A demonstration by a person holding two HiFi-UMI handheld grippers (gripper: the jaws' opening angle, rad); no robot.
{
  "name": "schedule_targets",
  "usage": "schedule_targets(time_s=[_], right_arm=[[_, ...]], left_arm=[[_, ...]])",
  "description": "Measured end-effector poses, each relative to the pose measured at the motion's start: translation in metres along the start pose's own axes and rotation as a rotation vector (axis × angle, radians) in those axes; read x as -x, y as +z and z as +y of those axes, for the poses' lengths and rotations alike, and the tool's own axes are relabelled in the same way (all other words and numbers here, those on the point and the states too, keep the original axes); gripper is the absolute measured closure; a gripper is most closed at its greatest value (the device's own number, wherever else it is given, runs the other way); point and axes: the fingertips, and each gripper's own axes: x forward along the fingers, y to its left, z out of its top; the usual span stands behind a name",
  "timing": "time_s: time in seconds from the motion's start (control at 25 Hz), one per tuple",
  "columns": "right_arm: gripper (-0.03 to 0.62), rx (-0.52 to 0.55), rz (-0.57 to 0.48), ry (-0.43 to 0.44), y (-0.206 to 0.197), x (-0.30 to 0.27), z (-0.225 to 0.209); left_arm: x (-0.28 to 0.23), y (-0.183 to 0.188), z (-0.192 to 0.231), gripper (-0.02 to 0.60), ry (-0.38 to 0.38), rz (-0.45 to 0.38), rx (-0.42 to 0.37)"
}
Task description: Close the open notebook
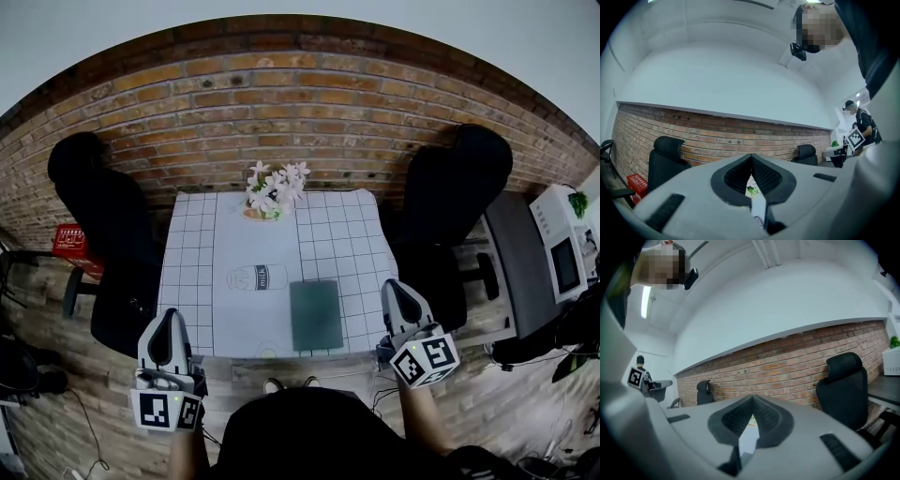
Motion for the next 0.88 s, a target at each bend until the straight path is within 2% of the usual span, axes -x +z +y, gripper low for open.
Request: schedule_targets(time_s=[0.52, 0.88], right_arm=[[0.580, -0.004, -0.059, 0.045, 0.023, -0.001, 0.021], [0.580, 0.004, -0.049, 0.050, 0.021, 0.000, 0.026]], left_arm=[[-0.003, -0.006, -0.011, 0.558, -0.025, -0.008, 0.027], [0.000, -0.011, -0.012, 0.558, -0.028, -0.001, 0.039]])
